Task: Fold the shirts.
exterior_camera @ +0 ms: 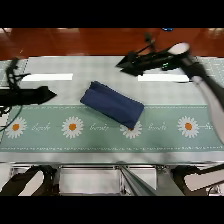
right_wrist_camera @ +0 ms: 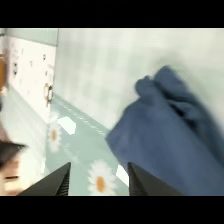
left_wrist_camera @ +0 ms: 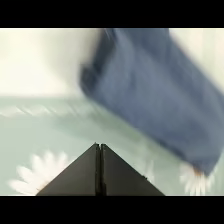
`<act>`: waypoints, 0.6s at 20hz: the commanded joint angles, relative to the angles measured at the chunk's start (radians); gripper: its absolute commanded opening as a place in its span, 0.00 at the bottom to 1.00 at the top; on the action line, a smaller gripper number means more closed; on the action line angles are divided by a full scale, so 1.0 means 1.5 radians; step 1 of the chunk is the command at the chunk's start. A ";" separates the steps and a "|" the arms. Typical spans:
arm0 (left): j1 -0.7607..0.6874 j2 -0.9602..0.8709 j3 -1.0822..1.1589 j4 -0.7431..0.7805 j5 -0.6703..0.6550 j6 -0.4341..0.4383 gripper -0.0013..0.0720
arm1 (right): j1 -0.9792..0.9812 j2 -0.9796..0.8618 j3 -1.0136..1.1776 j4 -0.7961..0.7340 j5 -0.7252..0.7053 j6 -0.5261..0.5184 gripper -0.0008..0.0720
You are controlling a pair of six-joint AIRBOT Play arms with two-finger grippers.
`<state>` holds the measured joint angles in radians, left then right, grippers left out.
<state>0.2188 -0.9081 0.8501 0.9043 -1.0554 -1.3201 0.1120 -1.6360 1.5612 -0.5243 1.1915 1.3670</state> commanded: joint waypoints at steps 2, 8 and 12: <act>0.138 0.075 0.045 -0.007 -0.013 0.002 0.05 | -0.162 0.284 -0.126 -0.501 0.098 0.132 0.57; 0.092 0.154 -0.034 -0.121 -0.012 0.002 0.05 | -0.197 0.527 -0.623 -0.354 -0.121 0.174 0.59; -0.002 0.144 -0.071 -0.121 -0.012 0.023 0.05 | -0.091 0.446 -0.746 -0.159 -0.279 0.122 0.58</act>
<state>0.2916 -0.6964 0.7834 0.7544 -1.0748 -1.3041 -0.1059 -0.9329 0.5949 -0.9463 0.9474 1.5829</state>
